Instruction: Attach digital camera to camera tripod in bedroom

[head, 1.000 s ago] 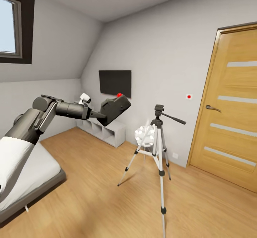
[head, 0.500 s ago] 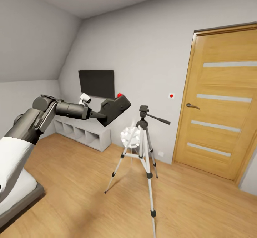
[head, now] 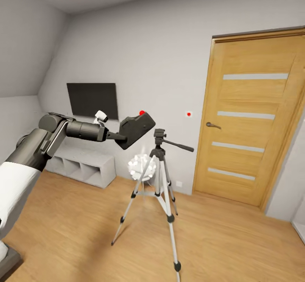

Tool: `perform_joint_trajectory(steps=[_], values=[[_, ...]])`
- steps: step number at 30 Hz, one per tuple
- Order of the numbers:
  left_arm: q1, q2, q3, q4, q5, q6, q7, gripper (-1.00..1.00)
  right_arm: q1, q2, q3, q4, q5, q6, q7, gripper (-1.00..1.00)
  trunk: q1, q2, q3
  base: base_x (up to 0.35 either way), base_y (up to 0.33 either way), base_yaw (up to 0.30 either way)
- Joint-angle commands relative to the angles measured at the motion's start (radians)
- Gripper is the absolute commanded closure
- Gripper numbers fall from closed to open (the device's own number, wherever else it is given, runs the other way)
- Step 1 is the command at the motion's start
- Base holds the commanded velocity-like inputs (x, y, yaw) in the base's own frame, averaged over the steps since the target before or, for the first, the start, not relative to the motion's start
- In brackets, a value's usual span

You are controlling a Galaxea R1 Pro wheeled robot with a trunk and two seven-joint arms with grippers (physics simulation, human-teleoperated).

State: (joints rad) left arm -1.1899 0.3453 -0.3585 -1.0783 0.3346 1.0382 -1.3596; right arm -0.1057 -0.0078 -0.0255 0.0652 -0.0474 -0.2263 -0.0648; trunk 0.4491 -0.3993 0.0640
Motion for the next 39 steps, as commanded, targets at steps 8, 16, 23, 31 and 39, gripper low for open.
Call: perform_joint_trajectory(steps=[8,16,23,31,39], values=[[0.000,0.001,-0.002,0.000,0.004,0.009,-0.003,1.00,-0.002,0.000,-0.002,0.005,-0.005,-0.008,0.000,-1.00,0.001,-0.001,0.000,0.290,0.204,-0.291],[0.000,0.001,-0.002,0.000,0.004,0.009,-0.003,1.00,-0.002,0.000,-0.002,0.005,-0.005,-0.008,0.000,-1.00,0.001,-0.001,0.000,0.286,0.189,-0.155],[0.000,0.001,-0.002,0.000,0.004,0.009,-0.003,1.00,-0.002,0.000,-0.002,0.005,-0.005,-0.008,0.000,-1.00,0.001,-0.001,0.000,0.278,0.181,-0.020],[0.000,0.001,-0.002,0.000,0.004,0.009,-0.003,1.00,-0.002,0.000,-0.002,0.005,-0.005,-0.008,0.000,-1.00,0.001,-0.001,0.000,0.144,0.096,-0.003],[0.000,0.005,0.002,-0.001,0.004,0.009,-0.003,1.00,-0.002,0.000,-0.002,0.005,-0.005,-0.008,0.000,-1.00,0.001,-0.001,0.000,0.018,0.011,0.000]])
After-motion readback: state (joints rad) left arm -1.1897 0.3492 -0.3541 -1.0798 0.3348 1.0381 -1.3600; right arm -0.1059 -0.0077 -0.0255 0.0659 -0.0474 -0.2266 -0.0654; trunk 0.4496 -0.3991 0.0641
